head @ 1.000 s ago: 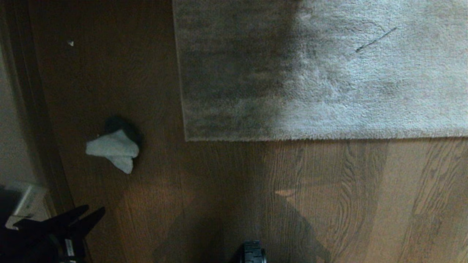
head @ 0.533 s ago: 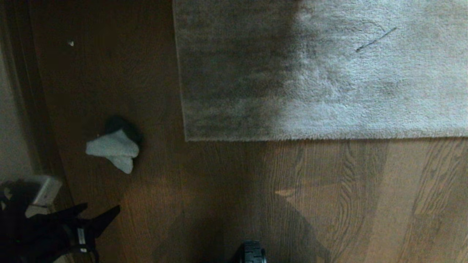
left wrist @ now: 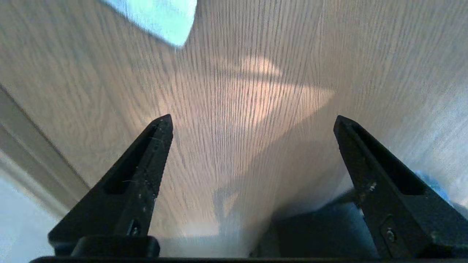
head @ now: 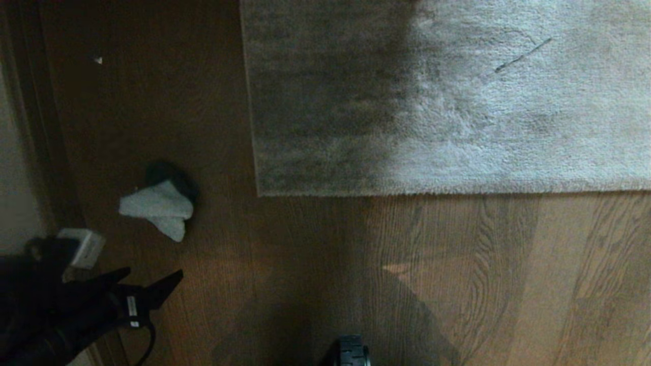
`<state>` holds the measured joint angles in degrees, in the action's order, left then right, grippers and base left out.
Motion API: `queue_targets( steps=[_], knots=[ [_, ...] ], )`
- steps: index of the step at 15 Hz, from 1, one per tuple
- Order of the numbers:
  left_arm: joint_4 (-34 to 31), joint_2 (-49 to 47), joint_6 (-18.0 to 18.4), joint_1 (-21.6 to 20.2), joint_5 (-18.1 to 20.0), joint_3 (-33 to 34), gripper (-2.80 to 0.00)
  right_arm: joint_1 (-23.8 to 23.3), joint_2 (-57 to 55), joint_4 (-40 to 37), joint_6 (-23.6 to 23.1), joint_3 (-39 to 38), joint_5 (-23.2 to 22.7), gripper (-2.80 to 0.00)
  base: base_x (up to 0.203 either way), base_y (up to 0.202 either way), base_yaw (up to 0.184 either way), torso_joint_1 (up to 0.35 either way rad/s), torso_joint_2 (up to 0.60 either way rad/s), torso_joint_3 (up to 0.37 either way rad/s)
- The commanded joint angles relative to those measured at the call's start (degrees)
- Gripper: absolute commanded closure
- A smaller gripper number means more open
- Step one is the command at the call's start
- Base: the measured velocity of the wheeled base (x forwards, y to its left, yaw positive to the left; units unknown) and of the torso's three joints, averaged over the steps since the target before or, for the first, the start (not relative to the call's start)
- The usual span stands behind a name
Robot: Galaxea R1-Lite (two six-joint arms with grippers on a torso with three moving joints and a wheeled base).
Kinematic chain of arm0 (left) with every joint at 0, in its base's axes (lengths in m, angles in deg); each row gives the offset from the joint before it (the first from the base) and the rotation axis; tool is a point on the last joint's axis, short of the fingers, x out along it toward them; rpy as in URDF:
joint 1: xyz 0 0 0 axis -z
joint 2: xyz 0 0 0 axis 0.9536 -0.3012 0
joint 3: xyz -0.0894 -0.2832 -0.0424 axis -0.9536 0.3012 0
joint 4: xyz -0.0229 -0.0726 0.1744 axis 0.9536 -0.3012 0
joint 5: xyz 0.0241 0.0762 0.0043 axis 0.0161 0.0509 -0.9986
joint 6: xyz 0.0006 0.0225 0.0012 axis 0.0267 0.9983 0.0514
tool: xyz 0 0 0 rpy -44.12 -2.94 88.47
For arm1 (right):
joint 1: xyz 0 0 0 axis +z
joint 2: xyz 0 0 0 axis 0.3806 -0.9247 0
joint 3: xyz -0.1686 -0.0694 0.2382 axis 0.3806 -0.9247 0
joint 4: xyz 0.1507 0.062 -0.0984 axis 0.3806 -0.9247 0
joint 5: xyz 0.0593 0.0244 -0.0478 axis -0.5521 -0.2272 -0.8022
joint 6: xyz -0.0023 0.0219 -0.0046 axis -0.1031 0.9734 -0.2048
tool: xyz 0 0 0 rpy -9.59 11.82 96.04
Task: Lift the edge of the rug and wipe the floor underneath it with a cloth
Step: Pick up the rag
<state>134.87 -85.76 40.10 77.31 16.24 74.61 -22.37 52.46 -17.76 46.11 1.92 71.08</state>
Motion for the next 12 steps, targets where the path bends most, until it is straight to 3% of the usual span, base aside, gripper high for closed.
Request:
queue_targets(
  steps=[1, 4, 12],
  knots=[
    [3.66, -4.08, -0.07, -0.01, -0.07, 0.01, -2.80, 0.00, 0.02, 0.01, 0.02, 0.00, 0.01, 0.00, 0.000, 0.000, 0.000, 0.000, 0.00, 0.000],
    [9.25, -6.97, -0.08, 0.07, -0.09, -0.15, -2.80, 0.00, 0.02, 0.01, 0.02, 0.00, 0.01, 0.00, 0.000, 0.000, 0.000, 0.000, 0.00, 0.000],
    [9.85, -7.00, -0.08, 0.43, 0.27, -0.34, -2.80, 0.00, 0.02, 0.01, 0.02, 0.00, 0.01, 0.00, 0.000, 0.000, 0.000, 0.000, 0.00, 0.000]
  ],
)
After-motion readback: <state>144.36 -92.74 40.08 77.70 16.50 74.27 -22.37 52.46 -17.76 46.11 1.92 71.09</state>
